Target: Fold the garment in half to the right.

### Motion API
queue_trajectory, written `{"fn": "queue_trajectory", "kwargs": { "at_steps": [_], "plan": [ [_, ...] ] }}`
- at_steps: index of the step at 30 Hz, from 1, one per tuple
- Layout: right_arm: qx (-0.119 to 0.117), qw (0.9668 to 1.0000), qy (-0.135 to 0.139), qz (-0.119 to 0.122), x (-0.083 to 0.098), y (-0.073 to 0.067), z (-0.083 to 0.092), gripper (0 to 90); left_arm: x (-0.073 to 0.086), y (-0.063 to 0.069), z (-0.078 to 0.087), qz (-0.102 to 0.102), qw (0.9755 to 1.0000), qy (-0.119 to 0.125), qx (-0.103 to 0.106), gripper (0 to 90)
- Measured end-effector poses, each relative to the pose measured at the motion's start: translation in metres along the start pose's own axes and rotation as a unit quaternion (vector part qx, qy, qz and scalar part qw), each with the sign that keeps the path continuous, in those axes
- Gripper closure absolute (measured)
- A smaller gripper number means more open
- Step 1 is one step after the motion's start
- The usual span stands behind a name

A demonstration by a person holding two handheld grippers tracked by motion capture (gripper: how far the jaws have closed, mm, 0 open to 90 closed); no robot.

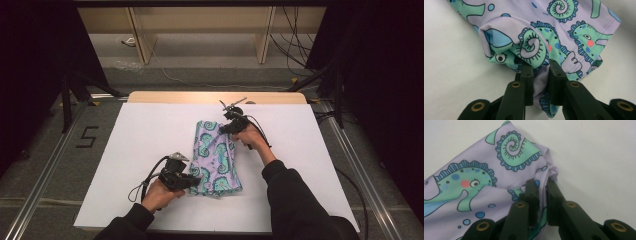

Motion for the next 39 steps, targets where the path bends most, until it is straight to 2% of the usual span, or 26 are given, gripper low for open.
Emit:
{"fn": "queue_trajectory", "kwargs": {
  "at_steps": [4, 8, 11, 13, 14, 15, 16, 18, 20, 23, 25, 28, 30, 33, 35, 39],
  "plan": [
    [0.002, 1.0000, 0.001, 0.000, 0.000, 0.000, 0.000, 82.2, -0.001, 0.000, 0.001, 0.013, 0.9998, 0.008, 0.012, 76.9],
    [0.000, 1.0000, 0.001, -0.004, 0.000, 0.001, 0.000, 82.1, 0.000, 0.000, 0.000, 0.009, 0.9999, 0.005, 0.008, 76.7],
    [0.000, 1.0000, 0.001, -0.006, 0.001, 0.001, 0.000, 79.0, 0.000, -0.002, 0.000, 0.013, 0.9999, -0.003, 0.010, 73.5],
    [-0.003, 0.9999, -0.001, -0.017, 0.001, 0.000, 0.001, 67.8, 0.000, -0.002, 0.001, 0.020, 0.9998, -0.004, 0.006, 66.8],
    [-0.002, 0.9998, 0.000, -0.020, 0.001, 0.000, 0.002, 62.2, 0.000, -0.001, 0.002, 0.029, 0.9996, 0.000, 0.001, 58.6],
    [-0.002, 0.9997, 0.001, -0.022, 0.001, 0.000, 0.003, 56.8, -0.001, -0.001, 0.003, 0.042, 0.9991, 0.002, 0.003, 46.3],
    [0.001, 0.9997, 0.004, -0.026, 0.000, 0.000, 0.005, 51.7, -0.001, -0.002, 0.005, 0.057, 0.9983, -0.002, 0.012, 37.9],
    [0.012, 0.9997, 0.006, -0.020, 0.000, -0.001, 0.010, 44.4, -0.001, -0.001, 0.009, 0.068, 0.9974, 0.003, 0.022, 32.1],
    [0.028, 0.9994, 0.016, -0.010, -0.002, -0.003, 0.017, 40.0, -0.002, 0.001, 0.015, 0.062, 0.9980, 0.008, 0.007, 27.6],
    [0.044, 0.9984, 0.035, -0.003, -0.005, -0.008, 0.031, 36.4, -0.002, 0.005, 0.022, 0.055, 0.9984, 0.013, 0.005, 24.2],
    [0.059, 0.9971, 0.045, 0.014, -0.007, -0.014, 0.042, 34.9, -0.003, 0.006, 0.027, 0.051, 0.9983, 0.028, 0.002, 22.4],
    [0.050, 0.9956, 0.072, 0.033, -0.006, -0.026, 0.057, 34.0, -0.005, 0.006, 0.038, 0.048, 0.9962, 0.072, 0.009, 21.8],
    [0.044, 0.9946, 0.088, 0.033, -0.005, -0.034, 0.066, 32.7, -0.006, 0.006, 0.043, 0.046, 0.9941, 0.098, 0.008, 21.0],
    [0.034, 0.9926, 0.111, 0.035, -0.001, -0.043, 0.077, 31.4, -0.007, 0.006, 0.049, 0.036, 0.9919, 0.122, 0.007, 20.5],
    [0.025, 0.9924, 0.115, 0.036, 0.002, -0.047, 0.081, 30.6, -0.008, 0.006, 0.052, 0.037, 0.9897, 0.138, 0.013, 20.0],
    [0.022, 0.9907, 0.128, 0.041, 0.008, -0.054, 0.090, 30.1, -0.008, 0.006, 0.057, 0.034, 0.9862, 0.161, 0.018, 19.8]
  ]
}}
Point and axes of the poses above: each handheld gripper's, and its own axes: z roughly backward along the jaws, x roughly out of its underside, y roughly to its right, the point moved 3 cm from there along -z, roughly forward along the jaws, and after that the axes turned 5 degrees about -x, right-handed, at the moved point
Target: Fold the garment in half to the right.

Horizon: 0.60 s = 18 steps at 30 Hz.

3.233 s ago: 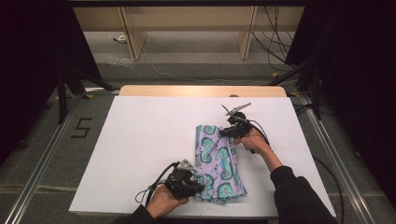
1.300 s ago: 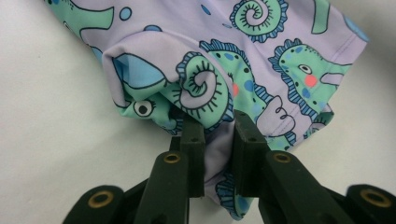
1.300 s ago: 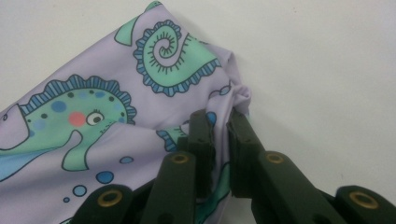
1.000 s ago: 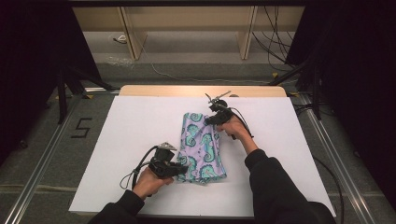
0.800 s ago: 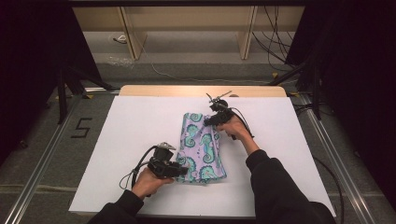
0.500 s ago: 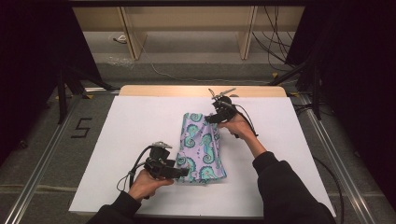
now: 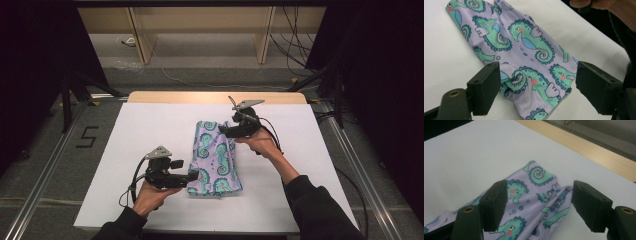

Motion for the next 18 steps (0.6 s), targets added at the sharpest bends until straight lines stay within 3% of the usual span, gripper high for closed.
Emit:
{"fn": "queue_trajectory", "kwargs": {
  "at_steps": [9, 18],
  "plan": [
    [-0.002, 0.9991, 0.043, 0.000, 0.002, -0.017, 0.025, 27.7, -0.002, 0.002, 0.006, -0.008, 0.9990, 0.037, 0.022, 19.9],
    [-0.012, 0.9983, 0.057, 0.006, 0.011, -0.031, 0.041, 26.7, -0.004, 0.003, 0.011, -0.014, 0.9977, 0.058, 0.031, 20.1]
  ]
}}
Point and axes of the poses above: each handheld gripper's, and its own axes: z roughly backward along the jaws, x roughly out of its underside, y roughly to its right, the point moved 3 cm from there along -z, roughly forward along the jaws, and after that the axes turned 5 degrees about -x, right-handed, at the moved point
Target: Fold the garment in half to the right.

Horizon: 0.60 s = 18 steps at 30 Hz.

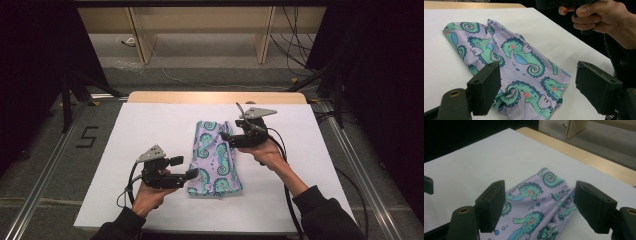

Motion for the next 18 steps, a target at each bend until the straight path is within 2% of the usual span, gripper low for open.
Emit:
{"fn": "queue_trajectory", "kwargs": {
  "at_steps": [10, 18],
  "plan": [
    [-0.004, 0.9996, 0.027, -0.005, 0.006, -0.014, 0.012, 25.9, 0.000, 0.002, 0.002, -0.012, 0.9999, 0.009, 0.000, 19.9],
    [-0.007, 0.9995, 0.031, -0.005, 0.012, -0.020, 0.017, 25.7, -0.001, 0.002, 0.005, -0.019, 0.9996, 0.021, 0.003, 20.0]
  ]
}}
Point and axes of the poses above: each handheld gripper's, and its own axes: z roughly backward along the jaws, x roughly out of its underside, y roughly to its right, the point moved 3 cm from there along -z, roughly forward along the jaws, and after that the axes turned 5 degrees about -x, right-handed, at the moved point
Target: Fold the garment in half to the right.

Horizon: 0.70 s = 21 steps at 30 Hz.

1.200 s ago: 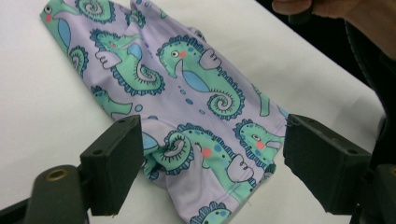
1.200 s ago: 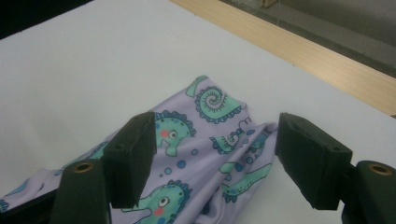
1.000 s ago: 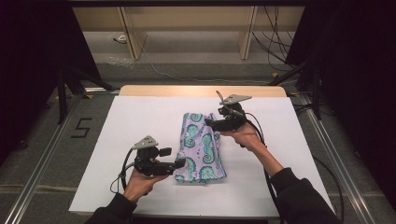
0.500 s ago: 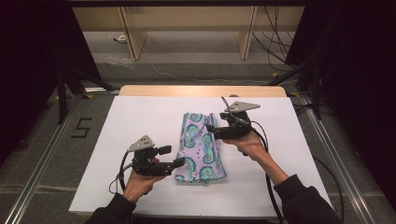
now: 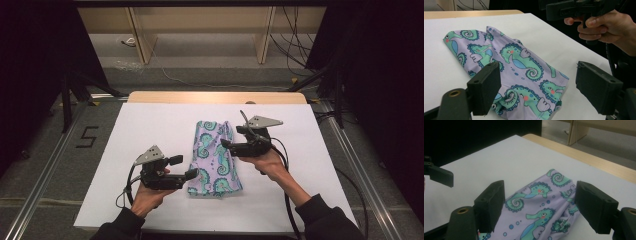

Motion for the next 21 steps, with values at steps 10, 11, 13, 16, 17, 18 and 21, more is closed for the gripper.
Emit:
{"fn": "queue_trajectory", "kwargs": {
  "at_steps": [10, 11, 13, 16, 17, 18, 21],
  "plan": [
    [-0.006, 0.9998, 0.017, -0.001, 0.004, -0.009, 0.009, 25.7, 0.001, 0.003, 0.002, -0.010, 0.9999, 0.009, 0.000, 20.1],
    [-0.007, 0.9998, 0.019, -0.001, 0.005, -0.010, 0.010, 25.7, 0.001, 0.003, 0.002, -0.010, 0.9999, 0.009, 0.001, 20.0],
    [-0.008, 0.9997, 0.021, -0.002, 0.007, -0.011, 0.012, 25.7, 0.001, 0.003, 0.002, -0.013, 0.9999, 0.010, 0.002, 20.0],
    [-0.008, 0.9996, 0.026, -0.003, 0.008, -0.012, 0.015, 25.4, 0.002, 0.004, 0.003, -0.014, 0.9998, 0.013, 0.003, 20.0],
    [-0.009, 0.9996, 0.028, -0.004, 0.009, -0.013, 0.016, 25.0, 0.002, 0.004, 0.003, -0.014, 0.9998, 0.014, 0.002, 20.0],
    [-0.008, 0.9995, 0.030, -0.003, 0.010, -0.014, 0.017, 24.9, 0.002, 0.004, 0.003, -0.015, 0.9998, 0.014, 0.002, 20.0],
    [-0.008, 0.9995, 0.032, -0.004, 0.012, -0.016, 0.019, 24.0, 0.002, 0.004, 0.005, -0.018, 0.9996, 0.022, 0.003, 20.0]
  ]
}}
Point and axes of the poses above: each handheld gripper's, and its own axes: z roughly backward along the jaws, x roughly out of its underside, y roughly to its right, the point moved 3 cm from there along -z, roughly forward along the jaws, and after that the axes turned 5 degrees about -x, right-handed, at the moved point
